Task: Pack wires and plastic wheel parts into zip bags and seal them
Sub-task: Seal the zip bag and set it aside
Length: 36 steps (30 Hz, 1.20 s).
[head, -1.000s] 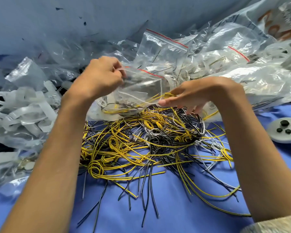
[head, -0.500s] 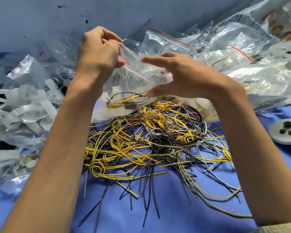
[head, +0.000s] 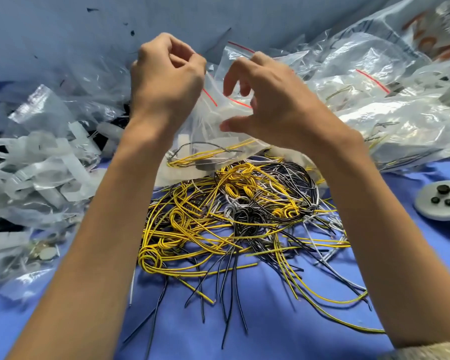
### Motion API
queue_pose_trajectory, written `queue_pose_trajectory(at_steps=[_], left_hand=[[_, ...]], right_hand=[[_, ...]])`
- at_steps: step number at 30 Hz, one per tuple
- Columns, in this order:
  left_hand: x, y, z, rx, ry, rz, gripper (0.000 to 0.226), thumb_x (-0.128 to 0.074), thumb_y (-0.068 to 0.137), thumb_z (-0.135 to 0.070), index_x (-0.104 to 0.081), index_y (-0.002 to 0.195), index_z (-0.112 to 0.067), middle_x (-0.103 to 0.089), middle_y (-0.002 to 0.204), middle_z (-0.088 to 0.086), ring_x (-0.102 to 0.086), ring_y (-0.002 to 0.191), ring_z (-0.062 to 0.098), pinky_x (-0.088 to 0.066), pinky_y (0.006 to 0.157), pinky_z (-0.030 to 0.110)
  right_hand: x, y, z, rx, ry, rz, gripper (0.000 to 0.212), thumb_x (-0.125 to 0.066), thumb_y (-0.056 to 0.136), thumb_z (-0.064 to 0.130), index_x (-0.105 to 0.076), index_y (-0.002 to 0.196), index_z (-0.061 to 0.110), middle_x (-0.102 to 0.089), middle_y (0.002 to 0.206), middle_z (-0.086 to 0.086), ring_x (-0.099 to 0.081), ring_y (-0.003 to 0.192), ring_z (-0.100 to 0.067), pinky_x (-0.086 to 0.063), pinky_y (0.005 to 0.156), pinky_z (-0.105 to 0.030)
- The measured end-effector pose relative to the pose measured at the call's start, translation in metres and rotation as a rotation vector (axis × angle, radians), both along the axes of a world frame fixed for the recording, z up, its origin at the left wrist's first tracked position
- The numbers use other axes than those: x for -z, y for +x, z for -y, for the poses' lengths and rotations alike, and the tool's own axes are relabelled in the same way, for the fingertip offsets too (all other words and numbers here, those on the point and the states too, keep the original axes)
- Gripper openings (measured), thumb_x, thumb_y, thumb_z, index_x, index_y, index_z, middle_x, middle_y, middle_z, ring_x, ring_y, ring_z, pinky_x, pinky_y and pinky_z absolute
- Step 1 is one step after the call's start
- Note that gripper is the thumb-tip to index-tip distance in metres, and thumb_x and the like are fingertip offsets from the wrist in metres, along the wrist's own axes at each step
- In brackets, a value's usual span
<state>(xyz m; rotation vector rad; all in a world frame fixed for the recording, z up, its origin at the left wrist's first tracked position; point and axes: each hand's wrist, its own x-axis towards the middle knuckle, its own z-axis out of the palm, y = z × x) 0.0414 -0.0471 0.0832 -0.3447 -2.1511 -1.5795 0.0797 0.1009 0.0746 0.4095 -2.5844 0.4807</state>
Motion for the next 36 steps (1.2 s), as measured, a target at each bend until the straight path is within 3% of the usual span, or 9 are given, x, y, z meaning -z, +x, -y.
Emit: queue_pose_trajectory(at_steps=[5, 7, 11, 15, 18, 22, 26, 29, 36], left_hand=[[-0.003, 0.012, -0.006, 0.221, -0.086, 0.051, 0.009, -0.054, 0.060, -0.022, -0.056, 0.069, -0.022, -0.059, 0.054, -0.010, -0.058, 0.058, 0.008, -0.055, 0.067, 0.028], [-0.005, 0.013, -0.002, 0.441, -0.098, 0.112, 0.013, -0.058, 0.063, -0.018, -0.057, 0.075, -0.020, -0.058, 0.052, -0.013, -0.057, 0.055, 0.002, -0.051, 0.059, 0.019], [0.007, -0.007, 0.009, 0.549, -0.195, 0.239, 0.031, -0.053, 0.063, -0.024, -0.056, 0.093, -0.027, -0.061, 0.079, -0.011, -0.059, 0.073, 0.002, -0.047, 0.073, 0.020], [0.034, -0.022, 0.023, 0.461, -0.856, 0.369, 0.077, -0.057, 0.058, -0.041, -0.042, 0.130, -0.015, -0.053, 0.120, 0.005, -0.051, 0.107, 0.019, -0.044, 0.094, 0.035], [0.049, -0.026, 0.024, 0.428, -1.229, 0.439, 0.040, -0.064, 0.073, -0.053, -0.049, 0.087, -0.019, -0.053, 0.096, 0.002, -0.051, 0.092, 0.023, -0.041, 0.076, 0.036], [0.042, -0.025, 0.020, 0.257, -1.335, 0.350, 0.039, -0.058, 0.087, -0.048, -0.047, 0.075, -0.013, -0.054, 0.078, 0.001, -0.049, 0.074, 0.022, -0.033, 0.061, 0.031], [0.018, -0.005, 0.021, 0.449, -1.078, 0.415, 0.047, -0.057, 0.084, -0.054, -0.057, 0.070, -0.009, -0.068, 0.060, 0.003, -0.063, 0.056, 0.019, -0.048, 0.052, 0.023], [0.004, 0.009, 0.015, 0.605, -0.787, 0.444, 0.055, -0.048, 0.069, -0.069, -0.058, 0.072, -0.015, -0.064, 0.051, 0.001, -0.047, 0.036, 0.009, -0.039, 0.044, 0.018], [0.023, -0.023, 0.021, 0.167, -0.662, 0.131, 0.025, -0.055, 0.091, -0.044, -0.057, 0.087, -0.020, -0.061, 0.079, -0.003, -0.058, 0.073, 0.022, -0.049, 0.060, 0.030]], right_hand=[[-0.003, 0.002, 0.002, -0.047, -0.109, 0.043, 0.025, -0.076, 0.076, 0.016, -0.057, 0.092, 0.024, -0.063, 0.093, 0.002, -0.064, 0.060, -0.007, -0.053, 0.053, -0.029], [-0.003, 0.003, -0.004, -0.061, -0.104, 0.079, 0.019, -0.072, 0.077, 0.007, -0.060, 0.083, 0.019, -0.066, 0.089, -0.001, -0.065, 0.064, -0.008, -0.054, 0.060, -0.026], [0.000, -0.001, -0.018, -0.026, -0.194, 0.105, 0.016, -0.064, 0.076, 0.002, -0.060, 0.077, 0.017, -0.059, 0.074, 0.000, -0.052, 0.070, -0.009, -0.042, 0.065, -0.021], [0.002, -0.004, -0.024, 0.004, -0.234, 0.114, 0.009, -0.069, 0.077, 0.016, -0.061, 0.077, 0.012, -0.054, 0.068, 0.001, -0.048, 0.065, -0.009, -0.044, 0.065, -0.029], [0.005, -0.005, -0.024, -0.015, -0.173, 0.199, 0.027, -0.070, 0.081, 0.039, -0.060, 0.076, 0.014, -0.047, 0.059, 0.009, -0.040, 0.053, -0.002, -0.036, 0.052, -0.017], [0.010, -0.011, -0.025, 0.022, -0.147, 0.175, 0.019, -0.065, 0.087, 0.031, -0.059, 0.077, 0.016, -0.056, 0.067, 0.001, -0.044, 0.055, -0.006, -0.032, 0.048, -0.011], [0.011, -0.014, -0.034, 0.046, -0.306, 0.185, 0.015, -0.065, 0.087, 0.021, -0.064, 0.084, 0.007, -0.068, 0.086, -0.018, -0.064, 0.082, -0.028, -0.048, 0.068, -0.031], [0.012, -0.013, -0.043, 0.036, -0.321, 0.263, 0.009, -0.069, 0.084, 0.020, -0.064, 0.080, 0.013, -0.065, 0.075, -0.005, -0.062, 0.075, -0.021, -0.042, 0.065, -0.028], [0.014, -0.012, -0.046, -0.068, -0.438, 0.497, 0.011, -0.062, 0.090, 0.020, -0.061, 0.079, 0.019, -0.068, 0.081, -0.005, -0.072, 0.081, -0.021, -0.057, 0.077, -0.033]])
